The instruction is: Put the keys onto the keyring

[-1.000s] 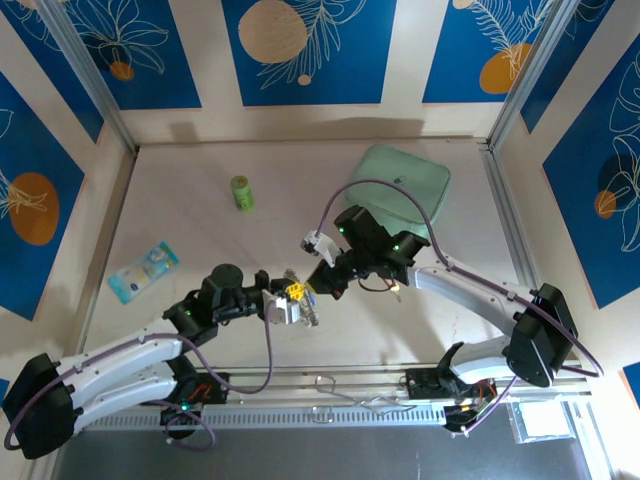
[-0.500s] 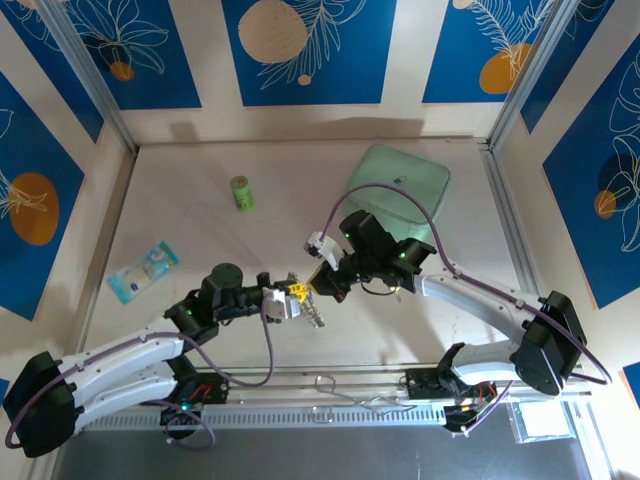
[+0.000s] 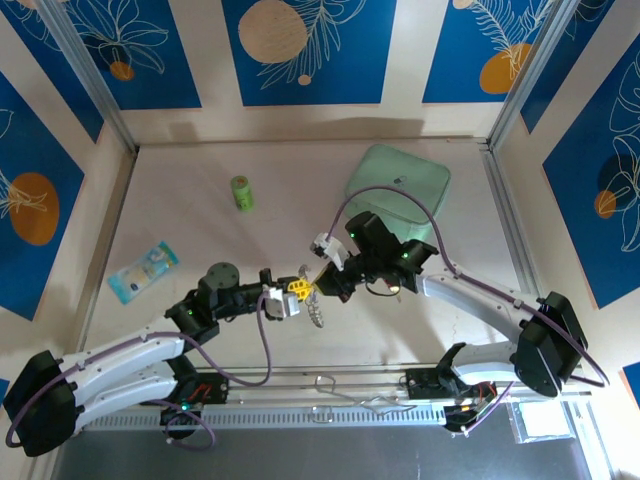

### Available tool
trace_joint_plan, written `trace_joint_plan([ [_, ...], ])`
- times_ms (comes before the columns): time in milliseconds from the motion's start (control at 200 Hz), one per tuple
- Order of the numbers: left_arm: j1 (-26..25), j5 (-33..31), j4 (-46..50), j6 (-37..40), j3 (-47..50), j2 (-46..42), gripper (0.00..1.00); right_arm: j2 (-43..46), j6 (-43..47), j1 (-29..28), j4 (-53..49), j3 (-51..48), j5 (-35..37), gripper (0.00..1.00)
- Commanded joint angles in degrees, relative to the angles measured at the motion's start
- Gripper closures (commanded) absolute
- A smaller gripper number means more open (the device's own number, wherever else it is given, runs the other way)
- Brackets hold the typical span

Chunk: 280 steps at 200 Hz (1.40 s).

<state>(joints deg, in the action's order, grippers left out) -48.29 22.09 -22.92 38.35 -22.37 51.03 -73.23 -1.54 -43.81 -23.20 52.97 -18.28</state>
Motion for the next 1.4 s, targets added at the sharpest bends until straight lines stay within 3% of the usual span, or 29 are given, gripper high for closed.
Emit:
trace_joint_plan([
  [0,-0.6,1.2,-6.9,-4.0,0.0,-0.8,1.00,3.3,-2.2,2.0,1.9,-1.4,-8.1,1.00],
  [70,-0.2,0.7,-10.6,-8.3,1.3,-0.6,1.00,4.5,-2.7,3.3,2.3,-2.1,-8.6,1.00],
  [265,3.2,4.0,-22.8,-30.8,4.6,1.8,1.00,10.2,-1.8,3.7,8.4,-7.5,-3.9,1.00],
  [620,13.9,19.7,-38.3,-66.4,1.1,12.8,1.00,14.5,6.9,0.9,24.6,-14.9,2.7,1.00],
  [855,14.2,24.4,-37.3,-72.9,-2.6,16.3,1.00,16.8,13.1,2.3,30.0,-17.4,4.0,1.00],
  [1060,14.1,19.5,-17.6,-74.0,-8.2,13.8,1.00,19.7,16.1,2.2,29.7,-17.2,9.6,1.00],
  [1395,12.5,13.9,-4.9,-73.0,-11.2,8.6,1.00,20.1,17.9,0.4,27.0,-13.8,16.5,1.00],
])
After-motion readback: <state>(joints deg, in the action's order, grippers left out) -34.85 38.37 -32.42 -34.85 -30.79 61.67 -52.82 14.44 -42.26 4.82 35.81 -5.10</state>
